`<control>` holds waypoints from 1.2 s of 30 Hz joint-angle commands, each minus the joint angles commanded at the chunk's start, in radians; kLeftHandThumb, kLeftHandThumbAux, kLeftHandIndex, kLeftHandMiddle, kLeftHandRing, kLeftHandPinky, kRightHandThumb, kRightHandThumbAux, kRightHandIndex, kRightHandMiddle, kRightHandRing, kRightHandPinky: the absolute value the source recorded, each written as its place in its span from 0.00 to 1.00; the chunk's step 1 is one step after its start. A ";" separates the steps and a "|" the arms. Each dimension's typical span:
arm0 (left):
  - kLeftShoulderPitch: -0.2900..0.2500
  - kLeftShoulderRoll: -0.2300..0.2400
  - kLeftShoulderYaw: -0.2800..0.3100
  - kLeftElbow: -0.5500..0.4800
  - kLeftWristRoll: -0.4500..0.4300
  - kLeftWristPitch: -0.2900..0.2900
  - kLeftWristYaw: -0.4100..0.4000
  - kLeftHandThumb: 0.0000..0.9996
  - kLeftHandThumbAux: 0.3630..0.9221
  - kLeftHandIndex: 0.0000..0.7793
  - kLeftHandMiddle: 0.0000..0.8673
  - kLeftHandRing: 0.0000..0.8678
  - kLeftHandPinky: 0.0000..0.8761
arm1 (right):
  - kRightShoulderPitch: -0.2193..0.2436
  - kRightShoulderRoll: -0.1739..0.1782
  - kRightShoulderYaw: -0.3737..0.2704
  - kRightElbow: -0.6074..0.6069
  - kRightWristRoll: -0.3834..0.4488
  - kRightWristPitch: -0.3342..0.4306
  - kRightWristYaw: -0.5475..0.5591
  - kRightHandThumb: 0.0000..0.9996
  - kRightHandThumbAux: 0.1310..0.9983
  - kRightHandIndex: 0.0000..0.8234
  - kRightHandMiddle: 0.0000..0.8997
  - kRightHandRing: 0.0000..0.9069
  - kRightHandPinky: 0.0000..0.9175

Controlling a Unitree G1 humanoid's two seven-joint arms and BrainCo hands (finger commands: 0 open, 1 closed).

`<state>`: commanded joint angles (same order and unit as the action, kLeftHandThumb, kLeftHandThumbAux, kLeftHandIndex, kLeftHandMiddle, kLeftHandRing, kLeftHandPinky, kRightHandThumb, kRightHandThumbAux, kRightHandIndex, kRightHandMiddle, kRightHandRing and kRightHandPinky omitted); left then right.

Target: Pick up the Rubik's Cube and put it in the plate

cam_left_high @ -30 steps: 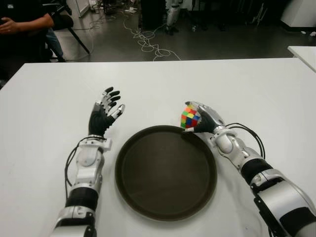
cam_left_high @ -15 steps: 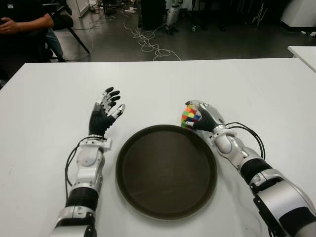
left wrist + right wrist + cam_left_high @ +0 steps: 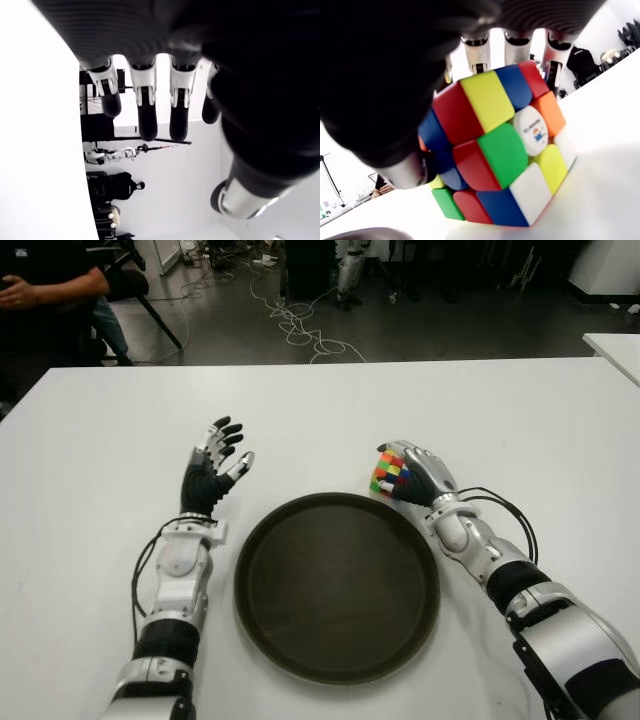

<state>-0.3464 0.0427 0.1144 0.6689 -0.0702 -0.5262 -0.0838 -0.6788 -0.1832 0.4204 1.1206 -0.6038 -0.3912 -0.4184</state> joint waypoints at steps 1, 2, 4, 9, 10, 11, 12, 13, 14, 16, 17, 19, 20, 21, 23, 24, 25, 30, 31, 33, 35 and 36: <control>0.000 0.000 0.000 0.000 -0.001 0.000 -0.001 0.04 0.70 0.19 0.25 0.19 0.12 | 0.000 0.000 0.001 -0.001 0.000 0.001 0.000 0.70 0.70 0.50 0.74 0.80 0.82; 0.000 0.000 0.000 0.000 -0.001 0.000 0.000 0.04 0.70 0.19 0.25 0.20 0.12 | 0.000 -0.001 0.002 -0.002 -0.001 0.003 0.001 0.70 0.70 0.50 0.74 0.80 0.82; 0.000 0.000 0.000 0.000 0.000 0.000 0.001 0.05 0.70 0.19 0.25 0.20 0.12 | 0.001 -0.001 0.003 -0.005 -0.001 0.005 0.003 0.70 0.70 0.50 0.73 0.79 0.81; -0.001 0.003 -0.003 0.002 0.007 -0.003 0.005 0.05 0.70 0.18 0.24 0.19 0.11 | 0.000 -0.002 0.004 -0.009 -0.001 0.013 0.008 0.70 0.70 0.50 0.73 0.80 0.81; -0.001 0.003 -0.003 0.003 0.008 -0.003 0.006 0.05 0.70 0.18 0.24 0.19 0.10 | 0.000 -0.002 0.004 -0.010 0.000 0.014 0.009 0.70 0.70 0.50 0.73 0.80 0.81; -0.001 0.002 -0.003 0.003 0.008 -0.002 0.006 0.05 0.69 0.18 0.24 0.19 0.11 | 0.000 -0.002 0.004 -0.010 0.000 0.016 0.010 0.70 0.70 0.50 0.73 0.79 0.81; -0.001 0.002 -0.002 0.003 0.008 -0.003 0.007 0.05 0.69 0.18 0.24 0.19 0.11 | 0.000 -0.002 0.004 -0.011 0.001 0.017 0.010 0.70 0.70 0.50 0.73 0.79 0.81; -0.001 0.002 -0.002 0.003 0.009 -0.003 0.007 0.05 0.69 0.18 0.24 0.19 0.11 | 0.000 -0.002 0.004 -0.011 0.001 0.018 0.010 0.70 0.70 0.50 0.72 0.79 0.81; -0.001 0.003 -0.003 0.004 0.013 -0.007 0.010 0.05 0.69 0.18 0.24 0.19 0.11 | 0.000 -0.002 0.005 -0.012 0.001 0.020 0.011 0.70 0.70 0.50 0.72 0.79 0.81; -0.001 0.004 -0.005 0.005 0.020 -0.012 0.015 0.05 0.69 0.19 0.25 0.19 0.11 | 0.000 -0.002 0.005 -0.013 0.000 0.024 0.011 0.70 0.70 0.50 0.72 0.79 0.80; -0.001 0.005 -0.006 0.005 0.023 -0.013 0.017 0.05 0.69 0.19 0.25 0.19 0.11 | 0.000 -0.002 0.006 -0.014 0.000 0.025 0.010 0.70 0.70 0.50 0.72 0.78 0.80; 0.000 0.005 -0.006 0.005 0.027 -0.015 0.019 0.05 0.68 0.20 0.25 0.19 0.10 | 0.000 -0.002 0.006 -0.014 0.000 0.027 0.009 0.69 0.70 0.50 0.71 0.78 0.79; 0.000 0.005 -0.006 0.005 0.028 -0.015 0.020 0.05 0.68 0.20 0.25 0.19 0.10 | 0.000 -0.002 0.007 -0.014 0.000 0.028 0.009 0.69 0.70 0.50 0.71 0.78 0.79; 0.000 0.005 -0.007 0.004 0.030 -0.016 0.021 0.05 0.68 0.20 0.25 0.19 0.09 | 0.000 -0.002 0.007 -0.014 -0.001 0.029 0.009 0.69 0.70 0.50 0.71 0.78 0.79; 0.001 0.005 -0.008 0.001 0.036 -0.014 0.026 0.05 0.67 0.19 0.24 0.19 0.09 | 0.000 -0.002 0.008 -0.015 -0.002 0.030 0.007 0.69 0.70 0.50 0.71 0.78 0.80; 0.001 0.006 -0.009 0.000 0.038 -0.013 0.028 0.05 0.67 0.19 0.24 0.19 0.10 | 0.000 -0.002 0.008 -0.015 -0.002 0.030 0.007 0.69 0.70 0.50 0.71 0.78 0.80; 0.001 0.006 -0.009 0.000 0.039 -0.012 0.030 0.05 0.67 0.19 0.24 0.19 0.10 | 0.000 -0.002 0.008 -0.016 -0.002 0.030 0.007 0.70 0.70 0.50 0.72 0.79 0.80; 0.001 0.006 -0.010 -0.004 0.042 -0.005 0.034 0.03 0.68 0.18 0.24 0.19 0.11 | 0.001 -0.003 0.006 -0.016 0.002 0.026 0.012 0.70 0.70 0.50 0.73 0.80 0.81; 0.001 0.006 -0.011 -0.005 0.043 -0.004 0.034 0.03 0.69 0.19 0.25 0.20 0.12 | 0.001 -0.003 0.005 -0.016 0.003 0.024 0.012 0.70 0.70 0.50 0.73 0.80 0.82; -0.001 0.005 -0.012 -0.005 0.046 -0.003 0.035 0.03 0.70 0.19 0.25 0.20 0.13 | 0.001 -0.003 0.004 -0.014 0.005 0.020 0.012 0.70 0.70 0.50 0.74 0.81 0.82; -0.001 0.005 -0.012 -0.005 0.047 -0.003 0.035 0.03 0.71 0.19 0.25 0.20 0.13 | 0.001 -0.004 0.003 -0.013 0.006 0.019 0.011 0.70 0.70 0.50 0.75 0.82 0.83; -0.001 0.005 -0.013 -0.005 0.047 -0.002 0.035 0.03 0.71 0.19 0.25 0.20 0.13 | 0.001 -0.005 0.003 -0.014 0.005 0.018 0.009 0.70 0.70 0.50 0.75 0.82 0.83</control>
<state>-0.3472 0.0481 0.1018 0.6638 -0.0227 -0.5286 -0.0487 -0.6774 -0.1877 0.4237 1.1063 -0.5987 -0.3731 -0.4093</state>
